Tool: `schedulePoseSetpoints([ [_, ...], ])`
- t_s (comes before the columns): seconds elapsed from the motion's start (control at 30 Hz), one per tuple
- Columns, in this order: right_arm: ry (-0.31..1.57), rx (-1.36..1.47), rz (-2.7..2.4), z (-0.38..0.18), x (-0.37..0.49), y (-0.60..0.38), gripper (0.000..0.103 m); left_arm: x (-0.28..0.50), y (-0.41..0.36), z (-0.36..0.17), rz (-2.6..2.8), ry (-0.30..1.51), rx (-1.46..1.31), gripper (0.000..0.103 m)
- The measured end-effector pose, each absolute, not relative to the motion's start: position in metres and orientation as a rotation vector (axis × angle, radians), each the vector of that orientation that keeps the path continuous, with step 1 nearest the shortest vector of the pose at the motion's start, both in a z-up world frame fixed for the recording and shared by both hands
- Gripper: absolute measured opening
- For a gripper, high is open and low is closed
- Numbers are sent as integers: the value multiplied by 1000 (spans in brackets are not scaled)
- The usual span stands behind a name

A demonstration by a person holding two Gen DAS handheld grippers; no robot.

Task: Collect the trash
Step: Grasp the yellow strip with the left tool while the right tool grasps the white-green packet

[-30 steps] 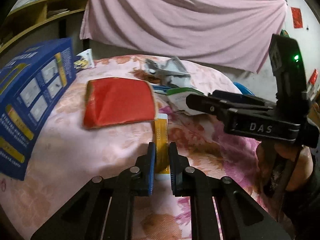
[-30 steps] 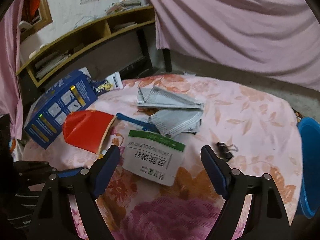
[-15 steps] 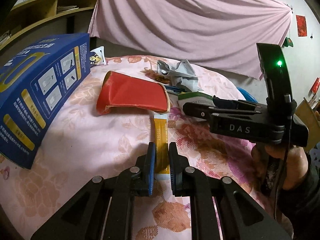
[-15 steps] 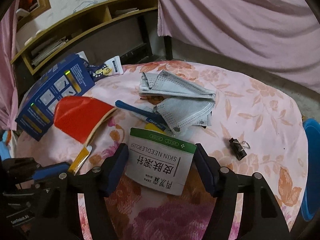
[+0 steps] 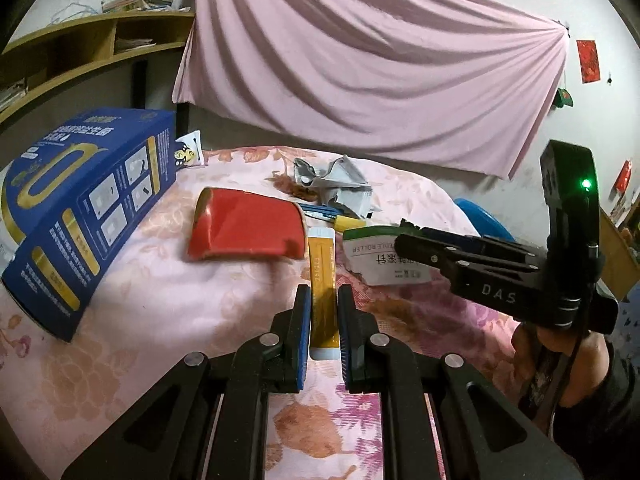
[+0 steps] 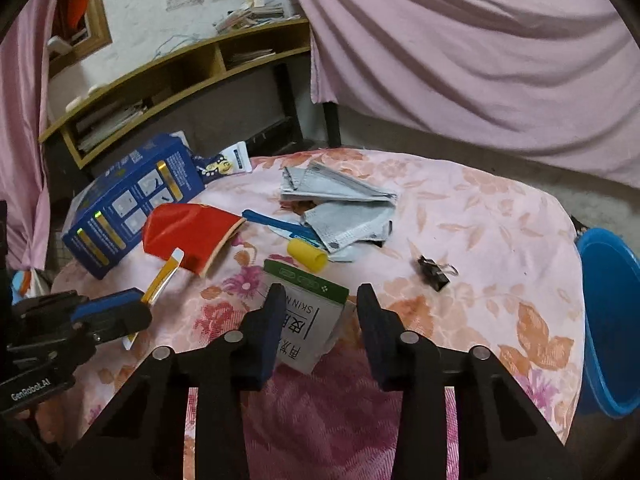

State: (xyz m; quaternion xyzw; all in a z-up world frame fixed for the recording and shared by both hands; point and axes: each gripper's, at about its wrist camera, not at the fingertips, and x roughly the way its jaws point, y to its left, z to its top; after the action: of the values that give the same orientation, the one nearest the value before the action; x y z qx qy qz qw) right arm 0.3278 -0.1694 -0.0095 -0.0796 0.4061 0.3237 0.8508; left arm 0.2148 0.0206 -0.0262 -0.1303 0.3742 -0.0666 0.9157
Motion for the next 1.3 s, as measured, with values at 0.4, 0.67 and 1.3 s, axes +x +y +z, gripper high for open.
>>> schedulePoseSetpoints([
  [0.4, 859, -146, 714, -6, 324, -173, 52, 208, 26, -32, -71, 795, -298, 10],
  [0.67, 898, -311, 895, -19, 333, -137, 52, 204, 44, -32, -27, 790, -332, 10],
  [1.3, 904, -378, 973, -25, 317, -136, 48, 199, 41, -32, -21, 790, -329, 10],
])
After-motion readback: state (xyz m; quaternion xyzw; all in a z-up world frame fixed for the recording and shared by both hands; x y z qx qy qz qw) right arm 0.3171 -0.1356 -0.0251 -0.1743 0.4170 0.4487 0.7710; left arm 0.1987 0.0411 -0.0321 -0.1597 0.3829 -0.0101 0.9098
